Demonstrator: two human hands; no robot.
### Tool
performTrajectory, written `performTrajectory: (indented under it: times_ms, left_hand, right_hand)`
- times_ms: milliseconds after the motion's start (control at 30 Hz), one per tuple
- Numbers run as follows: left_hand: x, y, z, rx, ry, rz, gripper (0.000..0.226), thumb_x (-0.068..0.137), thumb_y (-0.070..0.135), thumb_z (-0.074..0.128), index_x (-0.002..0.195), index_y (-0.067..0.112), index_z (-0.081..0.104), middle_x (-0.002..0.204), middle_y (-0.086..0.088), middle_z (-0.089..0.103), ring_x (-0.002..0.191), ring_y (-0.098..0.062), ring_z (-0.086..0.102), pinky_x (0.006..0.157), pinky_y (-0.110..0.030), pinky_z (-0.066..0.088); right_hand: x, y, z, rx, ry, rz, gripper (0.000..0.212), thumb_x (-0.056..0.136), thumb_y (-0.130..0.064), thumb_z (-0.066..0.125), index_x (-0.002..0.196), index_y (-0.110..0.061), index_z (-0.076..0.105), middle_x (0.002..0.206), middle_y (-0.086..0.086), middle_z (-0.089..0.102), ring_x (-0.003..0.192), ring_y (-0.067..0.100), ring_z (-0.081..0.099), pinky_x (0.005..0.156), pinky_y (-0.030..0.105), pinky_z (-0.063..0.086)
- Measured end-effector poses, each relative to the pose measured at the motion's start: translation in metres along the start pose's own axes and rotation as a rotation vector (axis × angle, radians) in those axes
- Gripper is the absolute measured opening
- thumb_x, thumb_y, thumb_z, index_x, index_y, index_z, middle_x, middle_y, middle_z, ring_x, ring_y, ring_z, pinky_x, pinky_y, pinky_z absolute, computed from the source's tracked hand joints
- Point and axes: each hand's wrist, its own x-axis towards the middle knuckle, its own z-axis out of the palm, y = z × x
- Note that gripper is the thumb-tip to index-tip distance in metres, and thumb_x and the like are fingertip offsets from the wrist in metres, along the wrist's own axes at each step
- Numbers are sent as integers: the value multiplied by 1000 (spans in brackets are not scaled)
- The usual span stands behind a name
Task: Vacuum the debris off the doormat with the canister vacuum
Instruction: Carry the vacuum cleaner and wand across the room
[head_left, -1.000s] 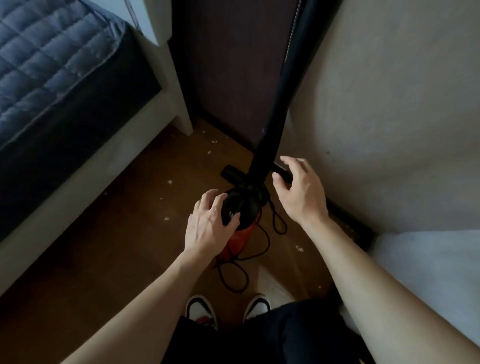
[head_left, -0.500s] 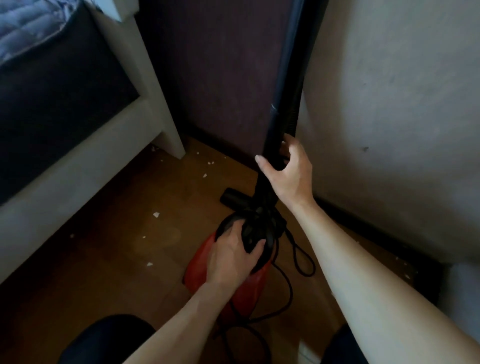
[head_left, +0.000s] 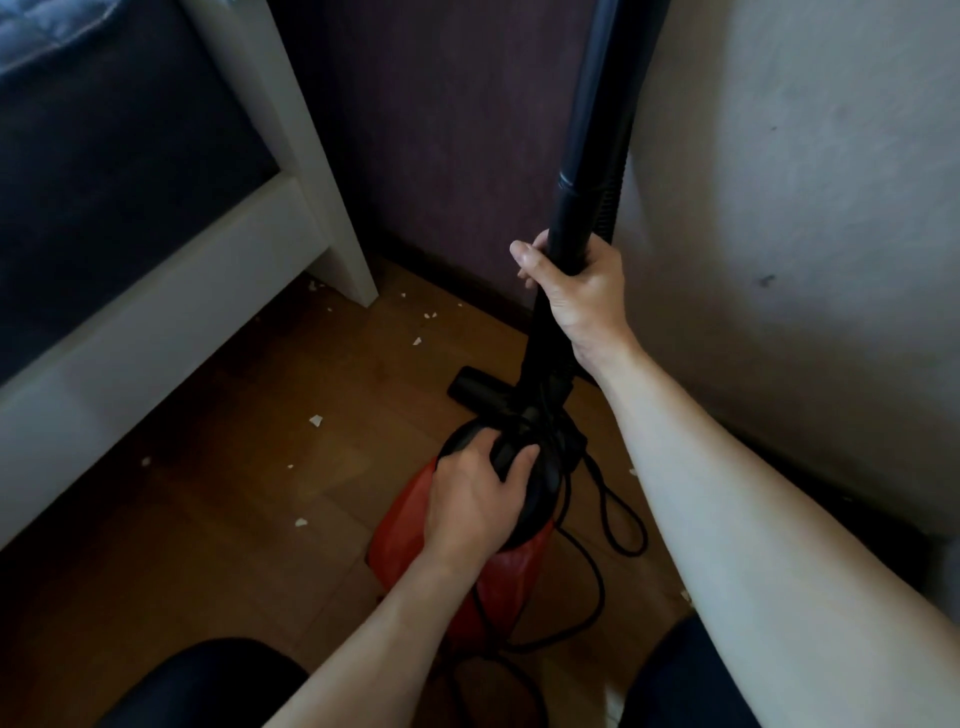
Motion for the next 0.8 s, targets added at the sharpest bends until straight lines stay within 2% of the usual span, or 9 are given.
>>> performTrajectory:
  times_ms: [100,200,300,400,500,667,800]
  left_hand:
    - [0,0,-3,-97,-66,-29,30,97,43,58,113,20,68,72,8,68,52,-5,65,51,-19,54]
    - [0,0,-7,-176,-110,-74,26,98,40,60,111,20,66,73,1,70,43,-9,63,46,-25,54]
    - [0,-2,-7,-148,-108,-69,30,97,44,60,114,21,67,79,5,70,49,-5,61,48,-19,51]
    - [-1,-3,-6,-87,-85,-27,33,96,47,59,114,20,68,87,8,70,68,-4,64,53,-12,49]
    - [-2,-6,-3,-56,-66,-12,36,96,48,58,113,19,68,90,7,70,77,-6,67,60,-20,57]
    - [-7,-3,-9,-67,-47,7,36,96,48,59,112,18,68,94,8,70,83,-7,68,67,-23,59]
    - [-10,3,-24,-89,-62,-1,36,95,51,59,110,19,69,89,9,70,76,-5,68,63,-28,60]
  right_hand:
    - [-1,0,1,14,-6,-8,20,87,-9,78,83,6,65,70,1,64,67,11,64,71,27,55]
    - [-2,1,2,19,-5,-21,26,88,-10,78,83,11,63,71,4,64,67,14,63,71,29,56]
    - [-4,-1,5,20,7,-40,30,87,-12,79,83,12,62,71,6,64,66,16,63,70,32,56]
    - [-7,-3,7,5,8,-50,28,87,-12,79,82,11,62,68,4,62,63,15,62,67,31,55]
    - [-10,-4,9,-6,-1,-61,24,88,-10,78,81,8,63,67,1,62,62,14,61,67,28,54]
    - [-14,-12,10,-23,-2,-100,22,88,-7,77,80,8,63,69,7,61,63,14,60,68,25,53]
    - [-13,-26,14,-37,19,-144,24,88,-12,78,81,5,62,72,12,62,64,20,61,69,31,55]
